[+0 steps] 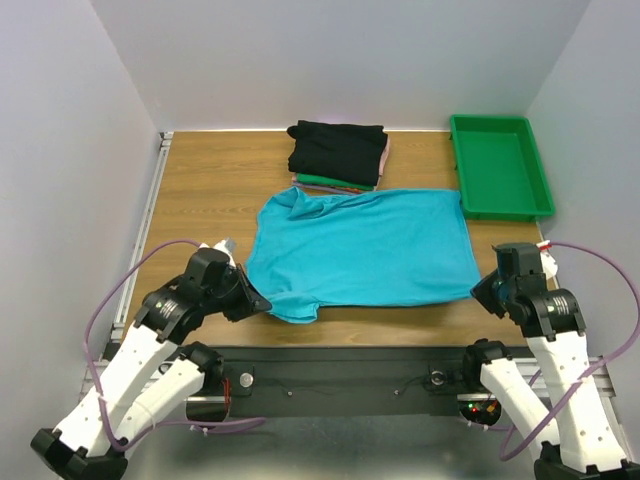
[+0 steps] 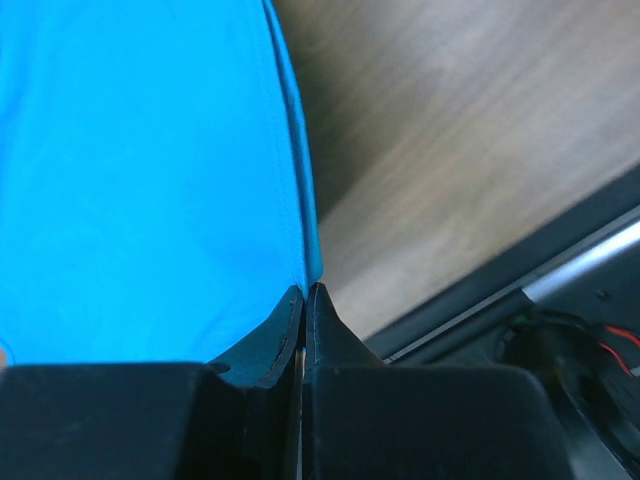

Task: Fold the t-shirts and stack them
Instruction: Flatten the tshirt out, then fold the tshirt

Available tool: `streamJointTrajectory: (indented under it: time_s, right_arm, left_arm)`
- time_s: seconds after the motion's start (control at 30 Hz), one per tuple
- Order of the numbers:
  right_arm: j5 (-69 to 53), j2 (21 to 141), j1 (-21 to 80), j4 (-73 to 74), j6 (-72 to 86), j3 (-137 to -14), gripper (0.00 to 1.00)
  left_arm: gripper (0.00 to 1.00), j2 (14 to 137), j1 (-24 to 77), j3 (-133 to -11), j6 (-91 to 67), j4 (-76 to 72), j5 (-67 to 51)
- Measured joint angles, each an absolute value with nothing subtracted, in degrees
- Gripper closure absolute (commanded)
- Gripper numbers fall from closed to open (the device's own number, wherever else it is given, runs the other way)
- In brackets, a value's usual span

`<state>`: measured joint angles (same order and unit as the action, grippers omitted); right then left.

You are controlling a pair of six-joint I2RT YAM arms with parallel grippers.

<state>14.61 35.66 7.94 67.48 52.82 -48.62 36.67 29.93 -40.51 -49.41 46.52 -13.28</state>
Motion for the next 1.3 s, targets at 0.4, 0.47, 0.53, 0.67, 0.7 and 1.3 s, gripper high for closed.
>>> streamJointTrajectory:
  time_s: [0.4, 0.47, 0.53, 0.67, 0.7, 1.3]
  right_arm:
    - [14.7, 35.55, 7.94, 74.0, 51.09, -48.88, 1.0]
    - [14.39, 36.71, 7.97, 72.38, 50.72, -47.97, 1.0]
    - [13.93, 38.15, 7.97, 70.59, 50.41, -46.68, 1.0]
    - [13.74, 43.66, 7.94, 66.74, 49.95, -45.47, 1.0]
    - [13.89, 45.39, 7.97, 65.32, 49.84, -45.39, 0.99]
    - [21.39, 65.21, 7.94, 45.74, 51.03, -45.25, 0.9]
  left_arm:
    - [1.0, 36.69, 29.95, -40.88, -50.06, 46.74, -15.18]
    - [1.0, 40.53, 29.93, -41.21, -49.91, 44.95, -14.24]
    - [1.0, 43.94, 29.93, -42.0, -49.69, 43.75, -13.08]
    - [1.0, 53.12, 29.93, -45.8, -48.86, 39.99, -10.55]
    - [1.0, 55.68, 29.95, -47.24, -48.45, 39.0, -9.65]
    - [1.0, 82.87, 26.83, -61.14, -41.93, 26.89, 2.07]
